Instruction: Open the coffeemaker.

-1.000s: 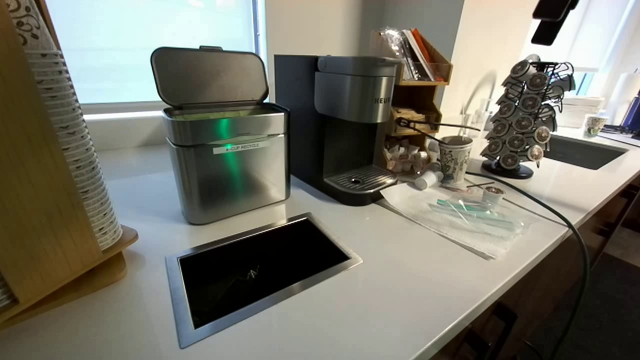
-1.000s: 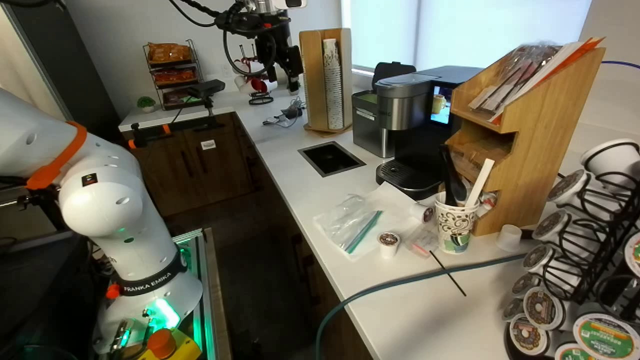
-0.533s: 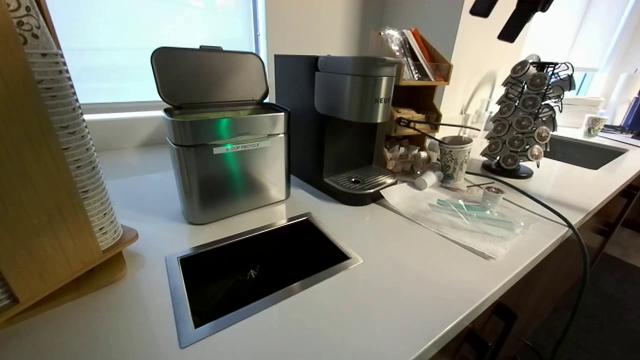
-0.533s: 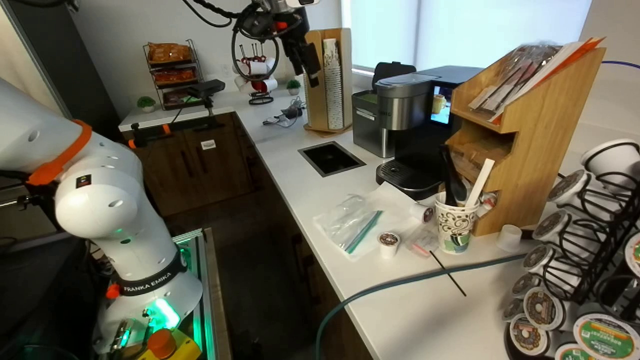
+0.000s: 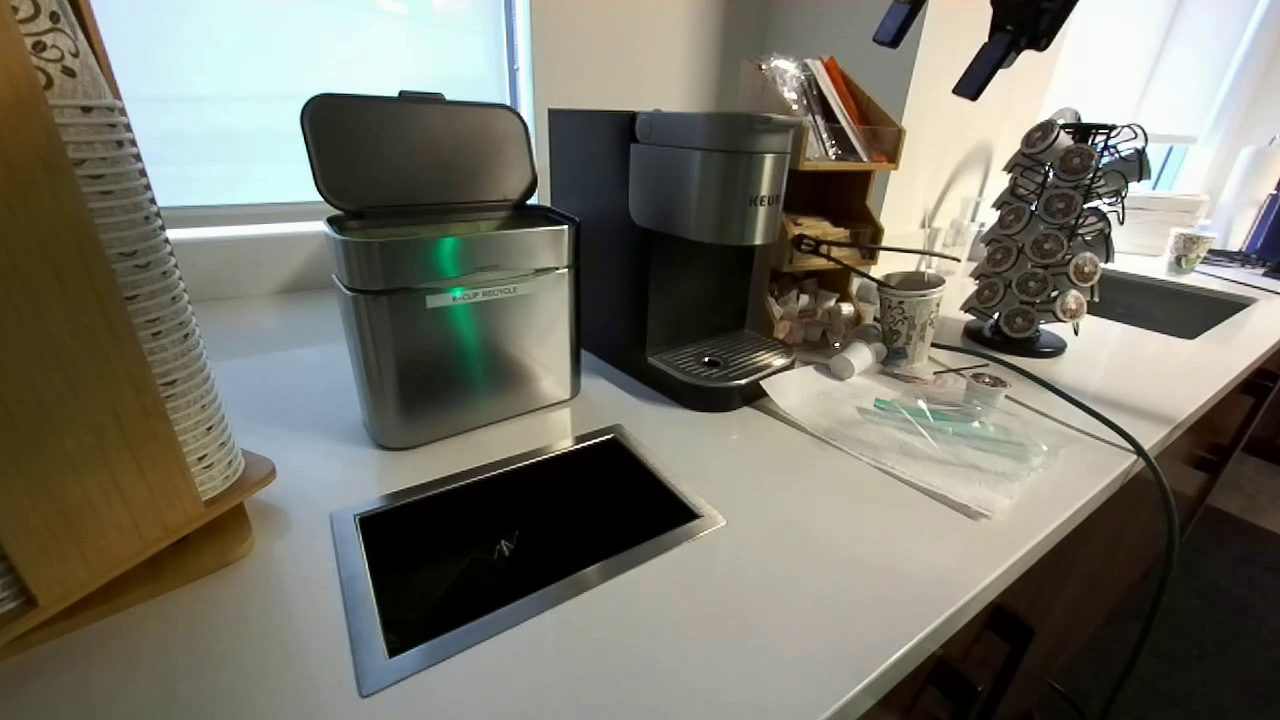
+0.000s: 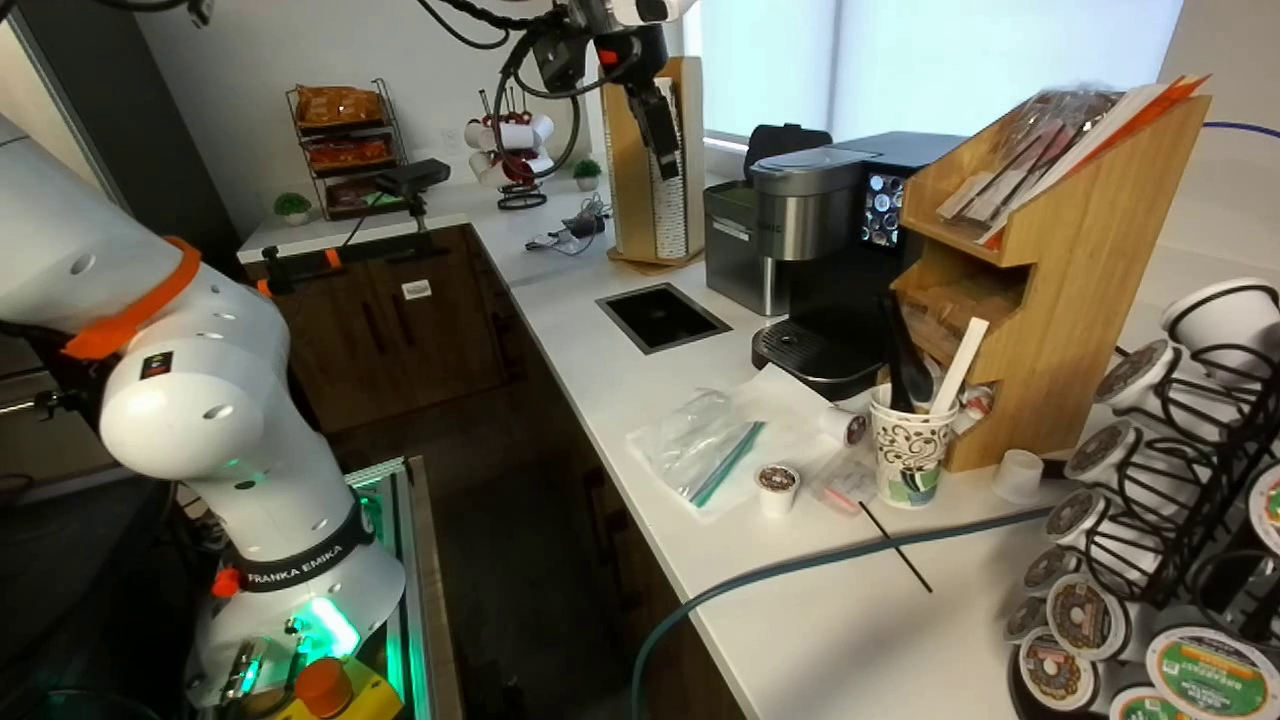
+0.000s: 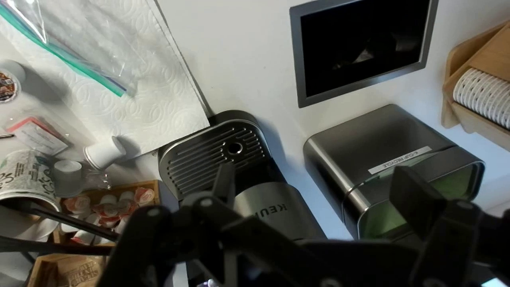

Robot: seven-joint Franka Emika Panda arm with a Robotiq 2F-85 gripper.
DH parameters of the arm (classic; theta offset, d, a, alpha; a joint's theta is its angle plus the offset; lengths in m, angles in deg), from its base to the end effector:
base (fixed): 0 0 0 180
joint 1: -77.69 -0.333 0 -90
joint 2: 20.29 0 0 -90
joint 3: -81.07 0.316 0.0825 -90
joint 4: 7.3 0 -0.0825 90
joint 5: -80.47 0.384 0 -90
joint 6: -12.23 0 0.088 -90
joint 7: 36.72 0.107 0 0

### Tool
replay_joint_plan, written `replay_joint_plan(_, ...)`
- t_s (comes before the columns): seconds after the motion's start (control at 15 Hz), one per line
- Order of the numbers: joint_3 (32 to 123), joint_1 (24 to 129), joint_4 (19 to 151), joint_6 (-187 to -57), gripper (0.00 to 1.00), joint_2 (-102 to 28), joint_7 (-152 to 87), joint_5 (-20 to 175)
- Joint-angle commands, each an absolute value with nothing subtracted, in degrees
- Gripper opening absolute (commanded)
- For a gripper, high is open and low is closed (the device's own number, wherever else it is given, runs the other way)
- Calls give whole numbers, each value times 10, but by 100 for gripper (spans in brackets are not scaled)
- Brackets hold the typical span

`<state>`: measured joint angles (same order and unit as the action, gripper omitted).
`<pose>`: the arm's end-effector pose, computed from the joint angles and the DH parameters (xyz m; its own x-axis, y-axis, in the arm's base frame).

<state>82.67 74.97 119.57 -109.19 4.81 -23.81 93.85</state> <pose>0.4504 0.0464 0.5864 0.9264 -0.2652 0.2675 -0.1879 -0.9409 -0.2819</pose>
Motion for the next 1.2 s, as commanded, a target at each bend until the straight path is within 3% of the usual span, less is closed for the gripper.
replay_joint_plan(0.0, 846, 770, 1200, -1142, 100, 41, -154, 953)
replay_joint_plan(0.73, 909, 824, 1290, -1440, 100, 17, 121, 931)
replay_joint_plan(1.13, 921, 843, 1282, -1433, 100, 4, 171, 900)
